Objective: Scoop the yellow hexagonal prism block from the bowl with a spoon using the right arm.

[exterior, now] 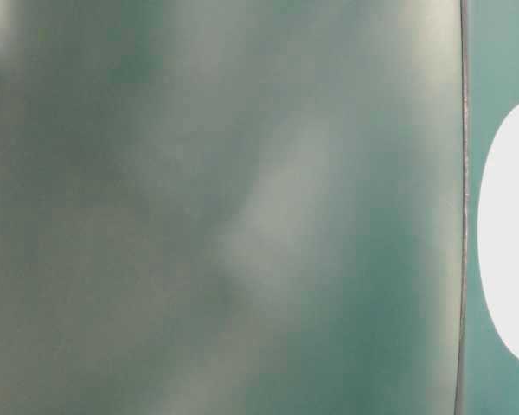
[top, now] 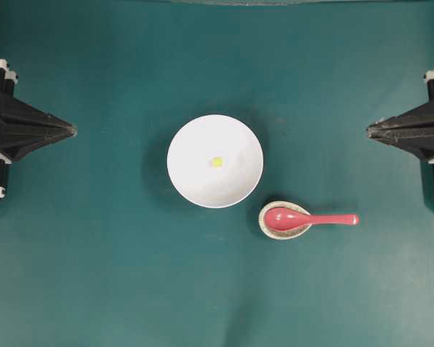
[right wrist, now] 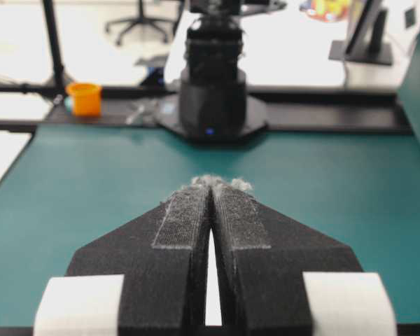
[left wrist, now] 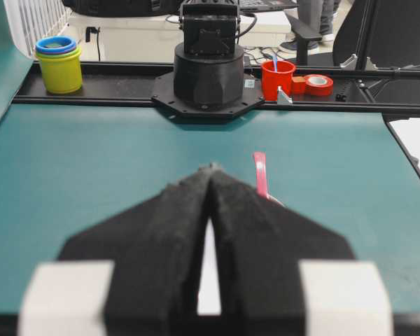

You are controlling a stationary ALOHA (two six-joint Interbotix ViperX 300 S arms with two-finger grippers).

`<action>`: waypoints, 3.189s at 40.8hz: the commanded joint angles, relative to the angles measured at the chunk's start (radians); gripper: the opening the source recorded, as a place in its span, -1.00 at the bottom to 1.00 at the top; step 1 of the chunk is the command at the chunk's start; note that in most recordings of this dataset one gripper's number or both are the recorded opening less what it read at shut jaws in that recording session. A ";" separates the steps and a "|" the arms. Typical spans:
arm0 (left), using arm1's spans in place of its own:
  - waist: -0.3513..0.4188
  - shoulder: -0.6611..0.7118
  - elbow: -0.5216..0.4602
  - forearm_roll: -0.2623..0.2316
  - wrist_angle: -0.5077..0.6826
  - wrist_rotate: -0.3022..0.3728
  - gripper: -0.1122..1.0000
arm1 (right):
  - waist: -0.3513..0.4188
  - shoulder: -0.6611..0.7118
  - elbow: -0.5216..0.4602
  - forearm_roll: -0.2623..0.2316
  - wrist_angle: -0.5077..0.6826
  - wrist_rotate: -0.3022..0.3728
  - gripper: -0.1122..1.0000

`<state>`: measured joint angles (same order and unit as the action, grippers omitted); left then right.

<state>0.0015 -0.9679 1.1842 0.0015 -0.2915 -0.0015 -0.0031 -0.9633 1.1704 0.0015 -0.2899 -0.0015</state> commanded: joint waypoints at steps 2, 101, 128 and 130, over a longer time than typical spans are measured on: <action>-0.002 0.008 -0.037 0.006 0.023 -0.021 -0.81 | 0.000 0.012 -0.031 0.000 0.015 -0.002 -0.80; -0.002 0.017 -0.034 0.015 0.041 -0.003 -0.78 | 0.505 0.988 0.178 0.503 -0.804 0.048 0.30; -0.002 0.017 -0.034 0.015 0.061 -0.009 -0.78 | 0.511 1.075 0.170 0.506 -0.813 0.072 0.26; -0.002 0.017 -0.034 0.015 0.061 -0.009 -0.78 | 0.511 1.075 0.172 0.506 -0.813 0.072 0.24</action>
<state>0.0015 -0.9587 1.1720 0.0153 -0.2270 -0.0092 0.5031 0.1181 1.3438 0.5047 -1.0922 0.0690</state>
